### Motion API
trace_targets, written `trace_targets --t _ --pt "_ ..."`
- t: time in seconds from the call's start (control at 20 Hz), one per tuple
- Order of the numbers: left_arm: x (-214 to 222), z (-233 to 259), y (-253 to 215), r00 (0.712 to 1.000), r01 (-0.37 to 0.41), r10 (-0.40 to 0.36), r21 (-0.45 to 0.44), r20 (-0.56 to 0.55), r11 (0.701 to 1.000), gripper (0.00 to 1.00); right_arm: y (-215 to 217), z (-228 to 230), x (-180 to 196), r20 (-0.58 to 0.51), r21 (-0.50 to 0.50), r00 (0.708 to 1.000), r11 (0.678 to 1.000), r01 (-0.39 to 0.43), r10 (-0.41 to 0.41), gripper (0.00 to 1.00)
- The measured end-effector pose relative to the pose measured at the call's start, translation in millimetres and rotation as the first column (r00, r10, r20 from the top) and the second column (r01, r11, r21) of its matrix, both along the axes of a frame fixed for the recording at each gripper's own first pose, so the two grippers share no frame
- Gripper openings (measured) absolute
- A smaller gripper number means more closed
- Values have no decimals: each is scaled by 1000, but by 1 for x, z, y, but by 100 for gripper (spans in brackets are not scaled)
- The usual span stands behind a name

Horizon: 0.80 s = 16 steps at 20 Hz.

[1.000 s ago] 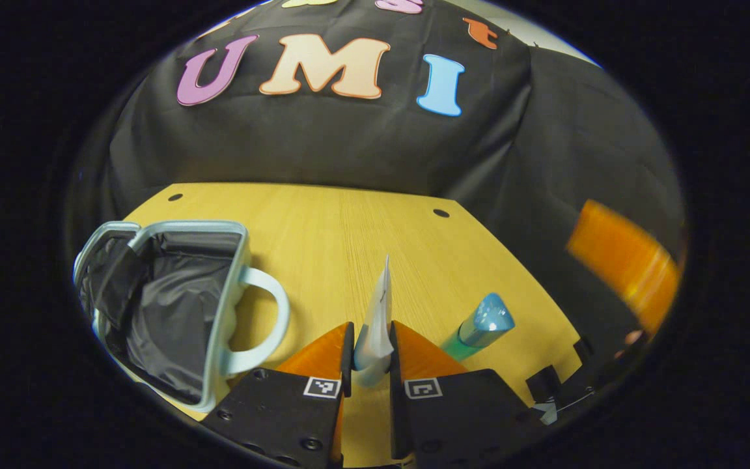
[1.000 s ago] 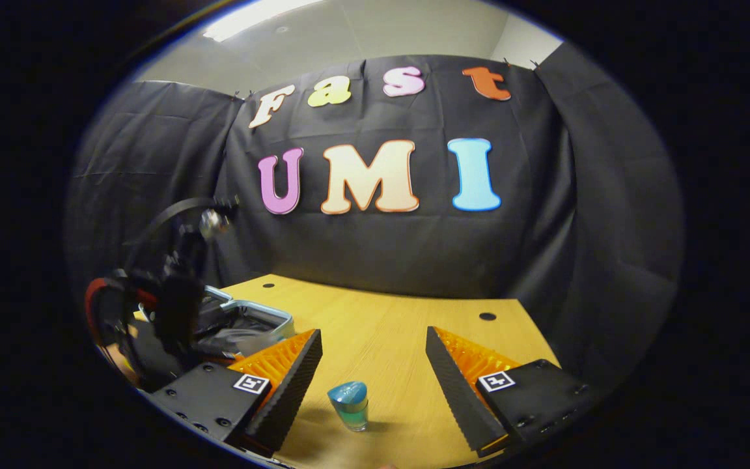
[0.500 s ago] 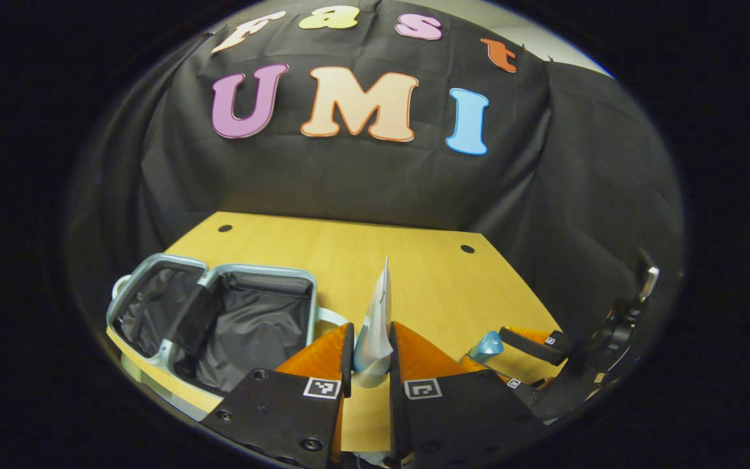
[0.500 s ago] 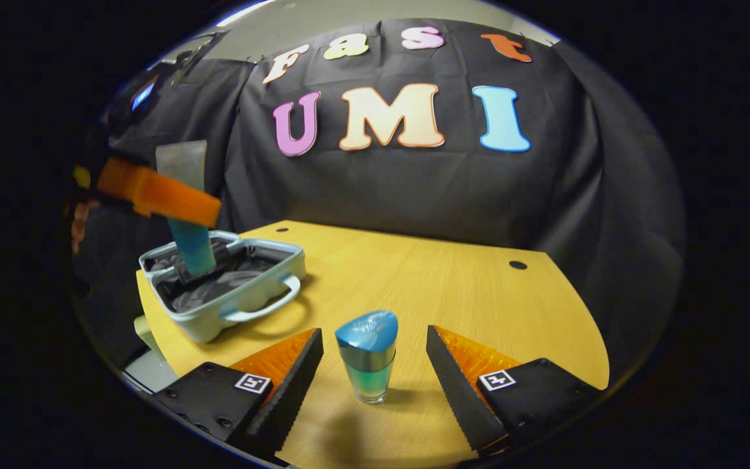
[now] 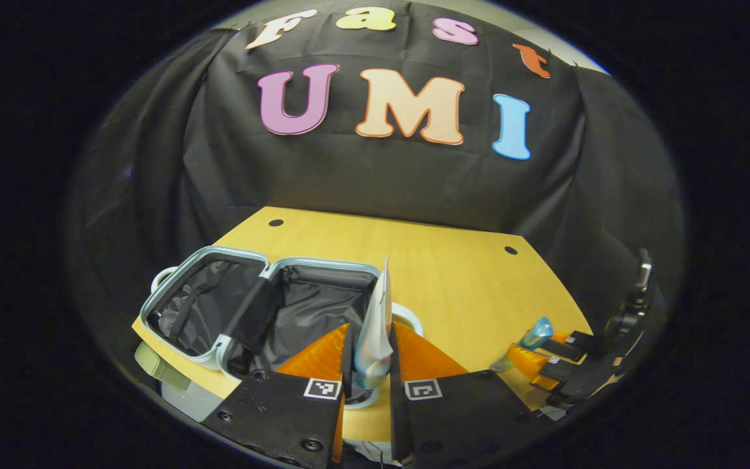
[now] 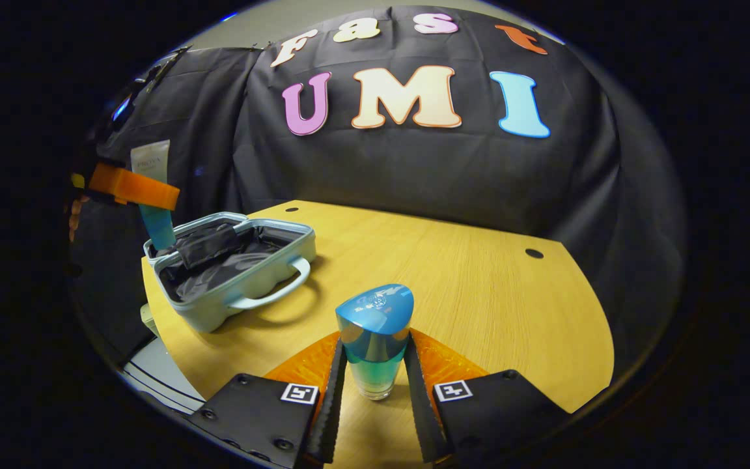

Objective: First open the suitcase, pack the skin care products into it, and then close the suitcase.

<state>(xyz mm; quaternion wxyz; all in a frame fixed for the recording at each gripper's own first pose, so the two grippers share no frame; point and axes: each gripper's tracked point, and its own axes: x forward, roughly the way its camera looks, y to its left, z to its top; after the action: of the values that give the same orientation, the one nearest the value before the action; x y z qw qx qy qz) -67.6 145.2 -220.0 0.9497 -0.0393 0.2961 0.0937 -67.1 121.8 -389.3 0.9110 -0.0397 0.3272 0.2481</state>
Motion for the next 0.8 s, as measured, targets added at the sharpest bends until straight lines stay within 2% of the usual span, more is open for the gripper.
trace_targets --t 0.2,0.4,0.6,0.65,0.8 --pt "2 -24 52 993 -19 24 44 -120 999 21 31 39 8 -17 67 1000 998 12 -11 48" --pt "10 -61 76 968 28 -14 51 -250 998 21 83 68 4 -114 195 993 980 28 -5 50" --pt "13 -103 80 934 56 -58 -15 -353 998 21 144 92 -3 -144 266 988 964 -20 60 48" --pt "13 -113 81 924 63 -71 -33 -375 997 21 157 95 -4 -157 276 985 961 -30 76 50" --pt "15 -132 87 907 74 -100 -77 -409 994 21 193 87 -13 -232 296 966 954 -43 116 50"
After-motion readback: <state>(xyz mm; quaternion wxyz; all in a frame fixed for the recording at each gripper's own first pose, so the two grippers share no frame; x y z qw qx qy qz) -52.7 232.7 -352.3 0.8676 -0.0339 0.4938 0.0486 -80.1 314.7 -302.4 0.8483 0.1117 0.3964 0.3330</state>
